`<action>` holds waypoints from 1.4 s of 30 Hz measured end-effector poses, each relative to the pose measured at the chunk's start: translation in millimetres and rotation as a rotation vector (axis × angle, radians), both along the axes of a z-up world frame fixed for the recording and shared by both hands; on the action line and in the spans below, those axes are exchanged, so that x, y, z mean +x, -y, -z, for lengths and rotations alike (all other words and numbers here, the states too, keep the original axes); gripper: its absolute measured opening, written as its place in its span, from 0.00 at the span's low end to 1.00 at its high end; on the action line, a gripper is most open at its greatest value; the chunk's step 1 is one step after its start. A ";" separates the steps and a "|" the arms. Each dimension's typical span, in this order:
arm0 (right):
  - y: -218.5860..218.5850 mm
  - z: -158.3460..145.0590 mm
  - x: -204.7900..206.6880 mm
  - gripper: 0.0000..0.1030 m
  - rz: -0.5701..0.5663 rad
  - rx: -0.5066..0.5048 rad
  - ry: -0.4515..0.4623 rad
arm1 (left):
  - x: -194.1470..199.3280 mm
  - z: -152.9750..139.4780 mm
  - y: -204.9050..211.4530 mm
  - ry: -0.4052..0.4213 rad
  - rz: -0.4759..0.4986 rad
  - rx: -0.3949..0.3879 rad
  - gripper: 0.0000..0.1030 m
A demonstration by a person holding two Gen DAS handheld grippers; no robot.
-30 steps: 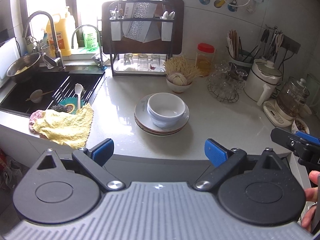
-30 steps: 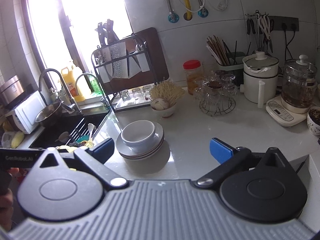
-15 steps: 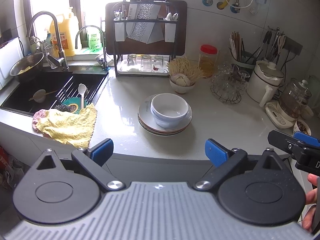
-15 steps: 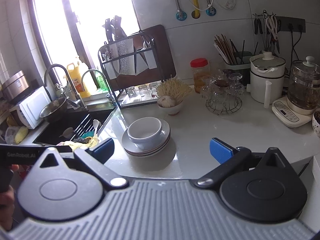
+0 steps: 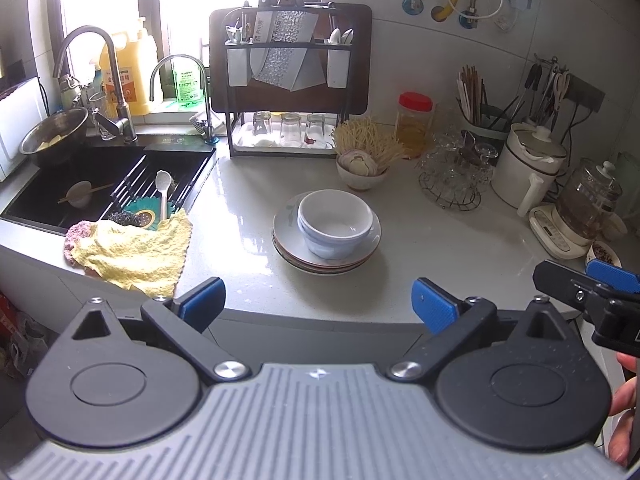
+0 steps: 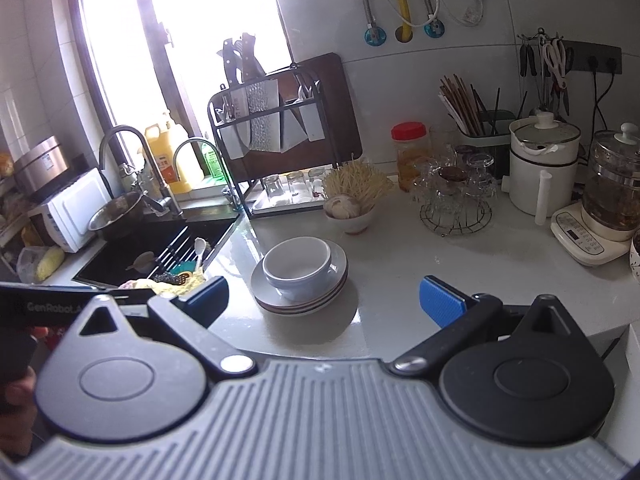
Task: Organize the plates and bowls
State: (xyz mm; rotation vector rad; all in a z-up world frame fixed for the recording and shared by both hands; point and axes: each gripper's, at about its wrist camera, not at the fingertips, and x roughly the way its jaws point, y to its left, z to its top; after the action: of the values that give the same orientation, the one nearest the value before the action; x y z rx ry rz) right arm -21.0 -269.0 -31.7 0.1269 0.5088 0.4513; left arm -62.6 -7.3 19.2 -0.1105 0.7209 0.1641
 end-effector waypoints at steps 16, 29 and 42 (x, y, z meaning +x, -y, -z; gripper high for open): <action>-2.3 0.5 0.2 1.00 -0.019 0.007 -0.004 | -1.4 4.5 -4.7 -0.007 -0.014 -0.011 0.98; -5.6 3.8 -0.8 1.00 -0.010 0.009 -0.018 | -2.6 3.7 -5.2 -0.005 -0.006 -0.018 0.98; -9.9 3.5 -5.7 1.00 -0.005 0.012 -0.018 | -8.2 2.7 -6.8 0.005 0.015 -0.035 0.98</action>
State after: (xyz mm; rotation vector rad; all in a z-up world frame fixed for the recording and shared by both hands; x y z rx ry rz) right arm -26.8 -259.1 -35.1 0.1410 0.5239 0.4584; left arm -70.8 -0.5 16.5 -0.1387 0.7193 0.1368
